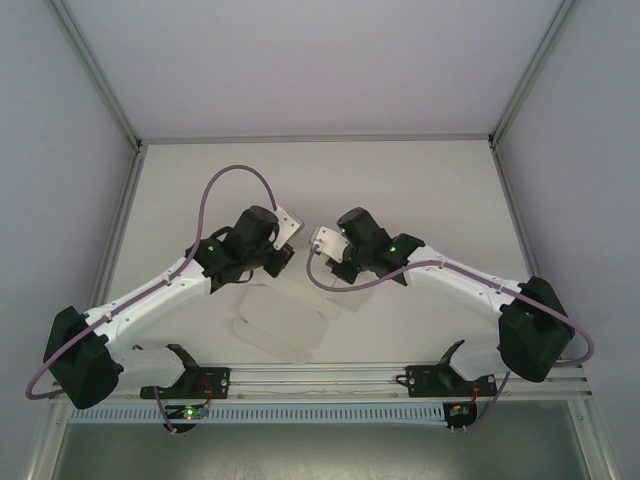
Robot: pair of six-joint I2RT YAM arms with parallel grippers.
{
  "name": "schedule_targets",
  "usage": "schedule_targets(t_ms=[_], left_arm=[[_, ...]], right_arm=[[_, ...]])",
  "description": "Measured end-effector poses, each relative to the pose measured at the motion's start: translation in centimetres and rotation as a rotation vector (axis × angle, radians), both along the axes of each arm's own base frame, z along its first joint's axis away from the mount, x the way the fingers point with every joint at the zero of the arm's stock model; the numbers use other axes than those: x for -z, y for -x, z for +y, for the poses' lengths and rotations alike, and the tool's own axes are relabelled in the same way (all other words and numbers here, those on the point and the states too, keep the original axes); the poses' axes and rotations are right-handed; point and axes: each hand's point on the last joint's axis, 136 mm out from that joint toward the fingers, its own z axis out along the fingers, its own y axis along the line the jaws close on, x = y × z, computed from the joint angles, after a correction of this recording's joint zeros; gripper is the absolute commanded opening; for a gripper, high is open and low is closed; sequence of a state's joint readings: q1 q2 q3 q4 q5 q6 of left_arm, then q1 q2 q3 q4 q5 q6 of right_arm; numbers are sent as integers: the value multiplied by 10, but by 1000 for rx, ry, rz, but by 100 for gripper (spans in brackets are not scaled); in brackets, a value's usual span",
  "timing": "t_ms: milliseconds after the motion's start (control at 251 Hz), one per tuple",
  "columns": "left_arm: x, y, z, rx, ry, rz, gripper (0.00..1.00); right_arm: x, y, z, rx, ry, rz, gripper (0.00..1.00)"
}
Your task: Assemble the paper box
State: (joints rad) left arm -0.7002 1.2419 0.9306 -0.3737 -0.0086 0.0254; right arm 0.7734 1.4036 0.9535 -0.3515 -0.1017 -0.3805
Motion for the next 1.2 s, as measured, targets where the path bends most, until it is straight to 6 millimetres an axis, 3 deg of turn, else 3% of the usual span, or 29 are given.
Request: schedule_targets(t_ms=[247, 499, 635, 710, 750, 818, 854, 930, 994, 1105, 1201], left_arm=[[8, -5, -25, -76, 58, -53, 0], [30, -20, -40, -160, 79, -39, 0], [30, -21, -41, -179, 89, -42, 0], [24, -20, -40, -190, 95, -55, 18], [19, -17, -39, -194, 109, -58, 38], [6, -9, -38, -187, 139, -72, 38], [-2, -3, -35, -187, 152, -83, 45], [-18, 7, -18, -220, 176, -113, 64], [-27, 14, 2, -265, 195, -135, 87], [-33, 29, 36, -332, 221, -158, 100], [-33, 36, 68, -417, 255, -154, 100]], right_arm=[[2, 8, 2, 76, -46, 90, 0], [14, 12, -3, 108, -50, 134, 0], [14, 11, -5, 117, -45, 130, 0], [11, 10, -6, 117, -53, 120, 0], [7, 8, -6, 114, -59, 103, 0], [-3, 4, -4, 102, -84, 60, 0], [-10, 1, -3, 93, -99, 35, 0], [-24, -5, -7, 93, -126, -14, 0], [-34, -11, -12, 102, -145, -49, 0], [-37, -20, -23, 122, -150, -76, 0], [-32, -21, -28, 117, -130, -82, 0]])
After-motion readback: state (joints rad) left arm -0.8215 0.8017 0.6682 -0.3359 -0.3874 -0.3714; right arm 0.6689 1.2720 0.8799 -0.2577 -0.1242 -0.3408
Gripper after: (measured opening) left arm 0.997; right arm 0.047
